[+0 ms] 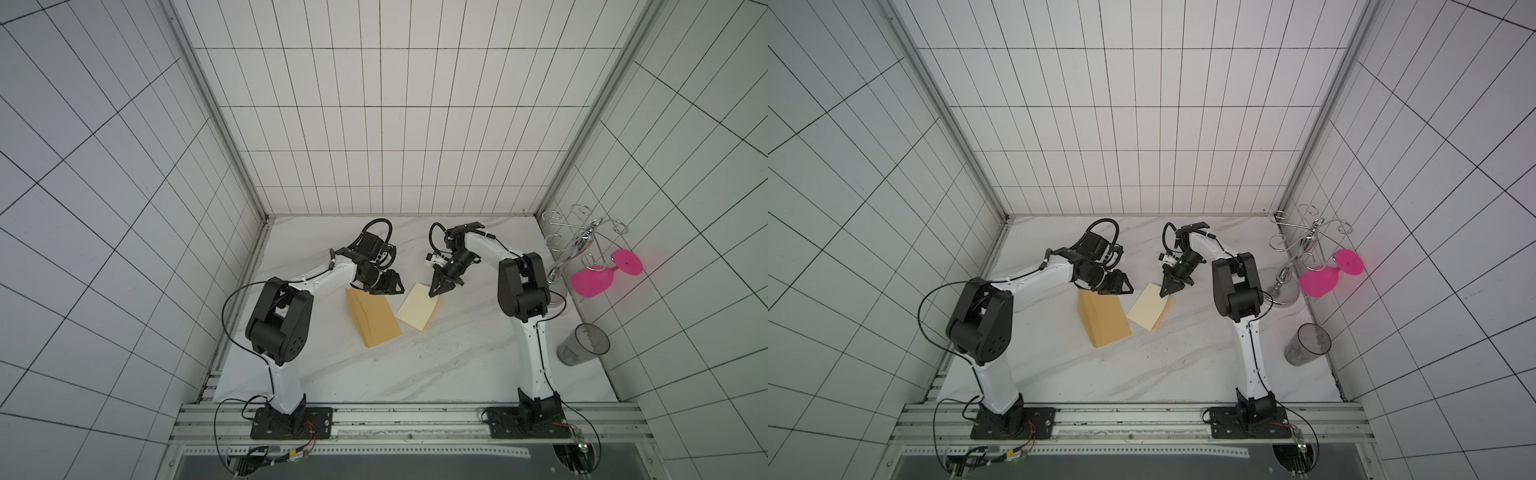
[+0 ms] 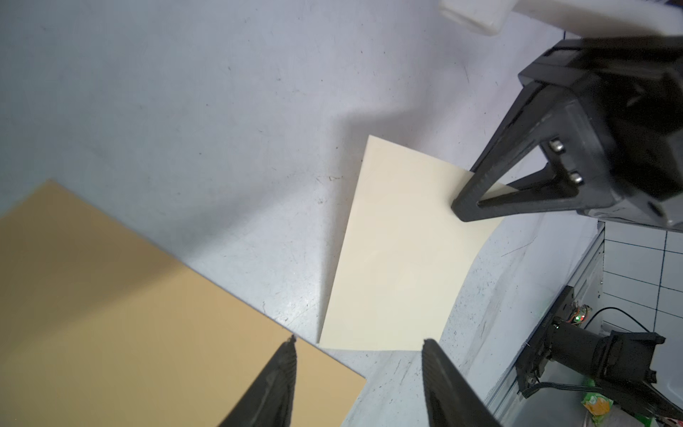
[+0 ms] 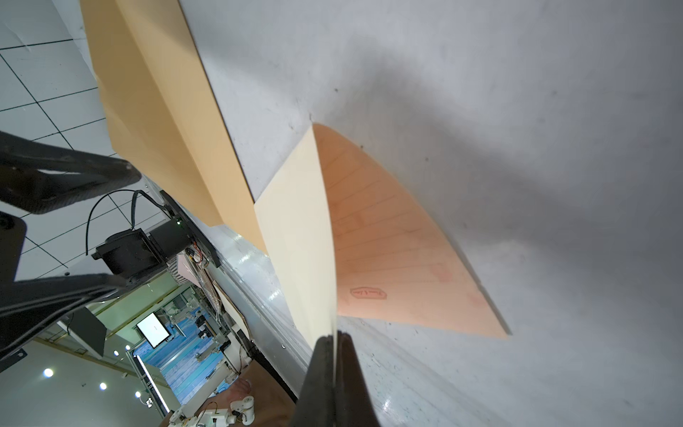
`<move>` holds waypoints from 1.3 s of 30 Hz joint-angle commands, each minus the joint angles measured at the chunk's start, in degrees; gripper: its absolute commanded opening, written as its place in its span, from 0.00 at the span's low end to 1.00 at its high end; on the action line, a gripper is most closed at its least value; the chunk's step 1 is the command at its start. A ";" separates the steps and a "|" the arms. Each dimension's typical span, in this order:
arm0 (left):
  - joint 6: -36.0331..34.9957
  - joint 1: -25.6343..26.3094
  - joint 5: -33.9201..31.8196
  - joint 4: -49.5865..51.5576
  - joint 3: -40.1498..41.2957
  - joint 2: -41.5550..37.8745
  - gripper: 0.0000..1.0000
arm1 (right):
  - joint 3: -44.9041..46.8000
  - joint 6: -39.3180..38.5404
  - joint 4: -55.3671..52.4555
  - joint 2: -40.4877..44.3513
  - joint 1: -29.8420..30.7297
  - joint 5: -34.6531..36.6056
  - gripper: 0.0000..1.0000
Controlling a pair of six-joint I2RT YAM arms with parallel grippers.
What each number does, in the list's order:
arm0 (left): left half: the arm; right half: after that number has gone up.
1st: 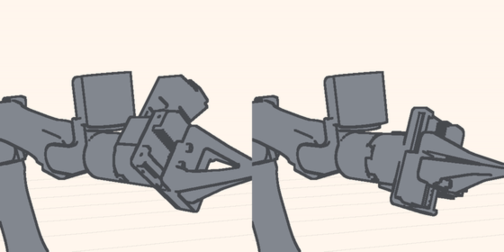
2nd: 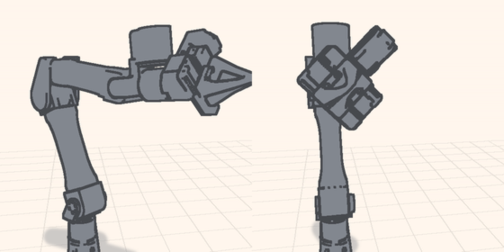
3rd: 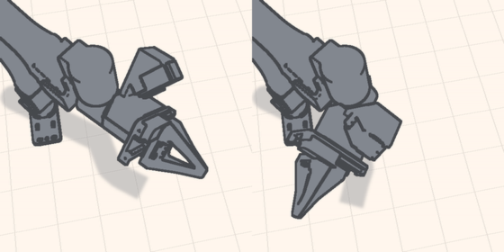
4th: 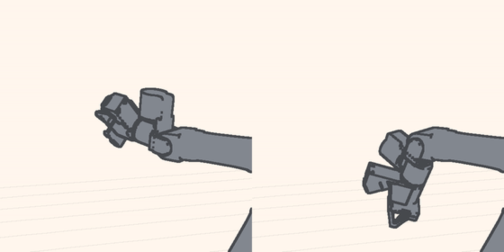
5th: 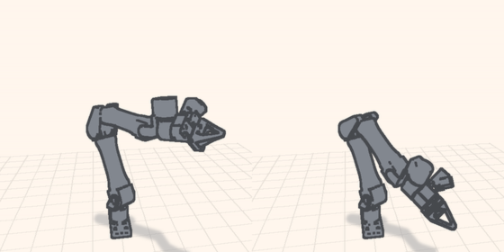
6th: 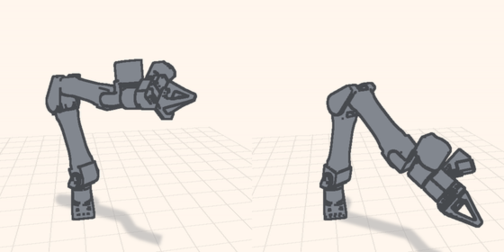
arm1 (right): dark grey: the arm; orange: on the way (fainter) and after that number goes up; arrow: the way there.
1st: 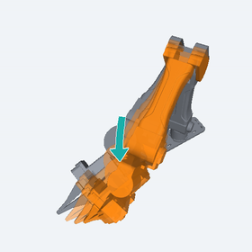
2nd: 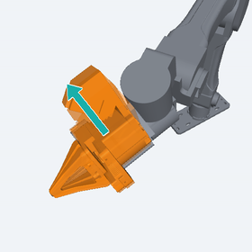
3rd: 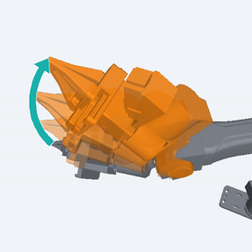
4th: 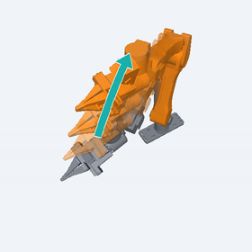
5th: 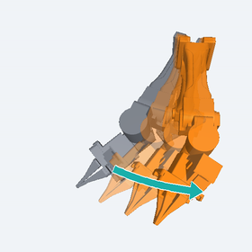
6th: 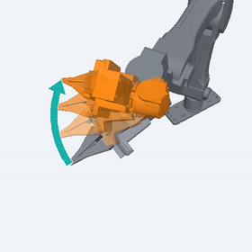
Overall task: Fold the letter paper in half and place it into the envelope
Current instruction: Fold the letter paper at the center of the board.
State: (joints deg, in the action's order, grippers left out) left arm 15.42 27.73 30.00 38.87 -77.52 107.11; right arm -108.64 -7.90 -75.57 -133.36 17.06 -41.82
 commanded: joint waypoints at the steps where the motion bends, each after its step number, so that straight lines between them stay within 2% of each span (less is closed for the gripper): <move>1: -0.05 0.15 1.06 -1.26 -3.09 2.16 0.49 | 2.27 -1.94 -0.40 -1.81 0.86 1.39 0.00; 4: -0.03 0.30 1.93 -2.05 -4.75 3.98 0.39 | 4.07 -2.25 -0.11 -1.91 1.72 1.37 0.00; 8: -0.73 0.63 3.73 -2.22 -6.52 6.35 0.18 | 5.70 -2.48 0.08 -2.37 2.66 2.51 0.00; 15: -1.19 2.31 6.45 -2.14 -8.34 9.94 0.00 | 5.60 -2.21 0.16 -3.09 3.53 5.17 0.00; 24: -1.08 3.35 8.92 -2.22 -9.05 12.46 0.00 | 5.59 -1.94 0.19 -3.57 3.64 6.22 0.00; 39: -0.27 5.06 6.43 -2.66 -10.99 18.20 0.00 | 6.16 -2.13 0.05 -2.72 4.38 7.93 0.00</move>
State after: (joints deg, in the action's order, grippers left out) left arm 15.05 32.62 37.28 37.12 -87.18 123.85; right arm -103.77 -8.45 -74.96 -135.74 20.75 -37.50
